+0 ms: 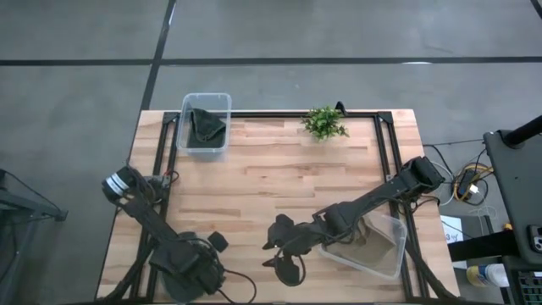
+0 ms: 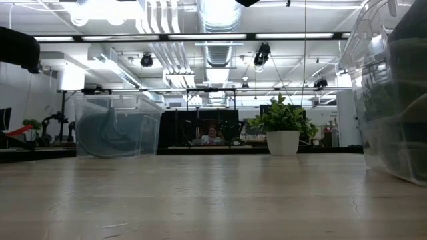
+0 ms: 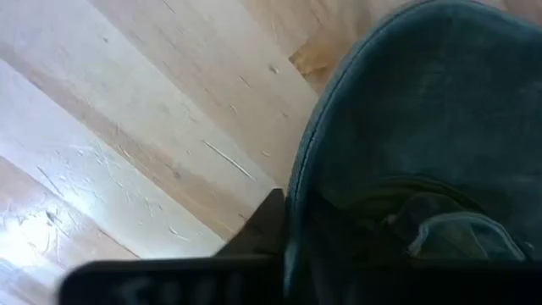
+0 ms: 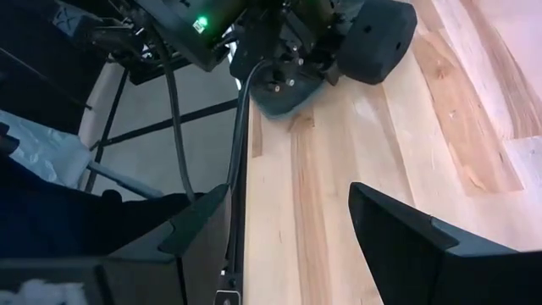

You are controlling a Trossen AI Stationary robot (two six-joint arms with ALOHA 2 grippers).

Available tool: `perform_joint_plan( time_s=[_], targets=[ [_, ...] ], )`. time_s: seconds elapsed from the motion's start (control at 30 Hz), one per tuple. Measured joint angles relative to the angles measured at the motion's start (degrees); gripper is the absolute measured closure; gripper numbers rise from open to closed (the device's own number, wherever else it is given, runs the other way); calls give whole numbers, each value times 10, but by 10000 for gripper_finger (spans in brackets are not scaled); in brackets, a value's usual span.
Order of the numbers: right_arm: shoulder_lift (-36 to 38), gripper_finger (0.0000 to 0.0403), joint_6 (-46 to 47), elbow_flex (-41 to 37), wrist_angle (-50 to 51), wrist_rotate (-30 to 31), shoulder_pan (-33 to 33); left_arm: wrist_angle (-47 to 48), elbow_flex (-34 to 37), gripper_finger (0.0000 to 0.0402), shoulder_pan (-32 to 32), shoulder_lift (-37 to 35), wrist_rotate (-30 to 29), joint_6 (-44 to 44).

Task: Pick & Place hat
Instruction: Put the black cap into the top transparent bin

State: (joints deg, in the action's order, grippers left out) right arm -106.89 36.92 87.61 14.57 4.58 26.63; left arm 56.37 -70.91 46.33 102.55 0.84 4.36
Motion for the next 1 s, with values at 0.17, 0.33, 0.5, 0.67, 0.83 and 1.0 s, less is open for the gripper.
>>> perform_joint_plan(
  time_s=[0.17,0.33,0.5,0.67,0.83,1.0],
  targets=[
    [0,170,-3,0,0,0,0,12,-1,393,-6,-15,-10,17],
    [0,170,-15,0,0,0,0,60,-6,397,-16,-47,-95,44],
    [0,170,-49,0,0,0,0,88,-7,399,-31,-98,-165,67],
    [0,170,-89,0,0,9,0,104,-11,400,-39,-163,-229,83],
    [0,170,-122,0,1,70,0,101,-19,400,-43,-238,-270,109],
    [0,170,-138,0,-3,159,-7,101,-19,400,-50,-291,-308,131]
  ],
)
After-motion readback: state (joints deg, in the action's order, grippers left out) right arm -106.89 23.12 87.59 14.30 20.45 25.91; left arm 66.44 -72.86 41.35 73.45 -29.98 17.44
